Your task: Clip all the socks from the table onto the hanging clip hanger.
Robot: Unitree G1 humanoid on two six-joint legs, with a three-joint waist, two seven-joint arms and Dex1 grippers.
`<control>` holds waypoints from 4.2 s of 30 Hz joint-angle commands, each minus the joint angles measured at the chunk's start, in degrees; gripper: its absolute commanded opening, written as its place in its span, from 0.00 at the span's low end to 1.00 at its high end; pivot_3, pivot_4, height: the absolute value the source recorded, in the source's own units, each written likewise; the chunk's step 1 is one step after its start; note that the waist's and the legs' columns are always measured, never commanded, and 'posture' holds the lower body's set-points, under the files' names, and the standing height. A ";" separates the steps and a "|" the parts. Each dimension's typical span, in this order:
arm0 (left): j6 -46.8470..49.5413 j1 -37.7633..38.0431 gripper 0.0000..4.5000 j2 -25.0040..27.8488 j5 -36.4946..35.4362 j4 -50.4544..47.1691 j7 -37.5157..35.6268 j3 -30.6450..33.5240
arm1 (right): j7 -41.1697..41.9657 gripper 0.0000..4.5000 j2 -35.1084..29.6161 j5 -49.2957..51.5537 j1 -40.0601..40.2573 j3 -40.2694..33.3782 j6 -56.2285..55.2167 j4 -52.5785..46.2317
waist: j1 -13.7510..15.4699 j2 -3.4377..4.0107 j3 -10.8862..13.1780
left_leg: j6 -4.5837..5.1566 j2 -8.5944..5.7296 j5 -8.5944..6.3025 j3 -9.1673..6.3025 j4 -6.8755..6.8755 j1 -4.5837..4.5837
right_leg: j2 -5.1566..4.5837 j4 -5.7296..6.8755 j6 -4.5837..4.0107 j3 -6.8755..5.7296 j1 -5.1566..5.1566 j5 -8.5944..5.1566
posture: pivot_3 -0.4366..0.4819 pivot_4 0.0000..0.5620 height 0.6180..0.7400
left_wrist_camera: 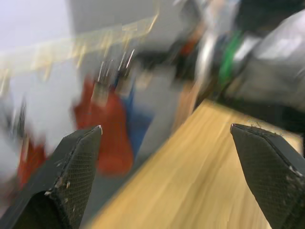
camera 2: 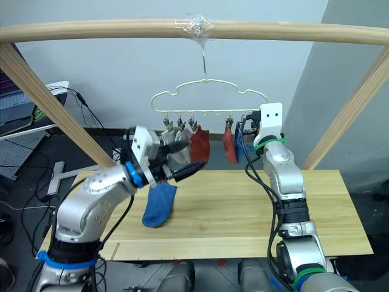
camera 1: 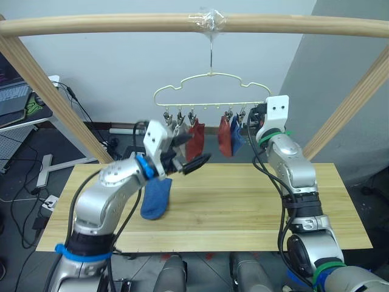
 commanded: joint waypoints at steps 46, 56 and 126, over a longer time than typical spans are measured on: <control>-19.13 -0.30 0.00 -15.33 20.43 31.50 10.33 -4.84 | 5.03 0.01 -7.72 2.67 1.15 -3.43 15.73 -12.39 | 0.21 -0.02 -0.01 | 0.00 -0.02 0.01 -0.02 0.04 -0.04 | -0.03 -0.10 0.22 -0.05 0.05 -0.06 | 0.48 0.34 1.00; -30.41 -8.19 0.00 -20.51 24.77 20.93 4.68 -16.27 | 1.30 0.01 -5.20 13.28 -11.02 -17.62 43.12 -9.62 | 0.25 -0.02 -0.01 | 0.00 -0.02 0.02 -0.02 0.09 -0.06 | -0.02 -0.07 0.04 -0.05 0.05 0.06 | 0.48 0.33 1.00; -13.65 1.62 0.99 2.55 10.59 9.86 -8.08 4.91 | 34.35 1.00 -32.08 24.27 23.38 -12.15 26.97 -30.12 | -2.77 -0.01 0.03 | 0.02 0.08 0.01 0.05 0.07 0.00 | 0.07 -0.03 0.34 0.00 0.00 -0.14 | 0.50 0.33 1.00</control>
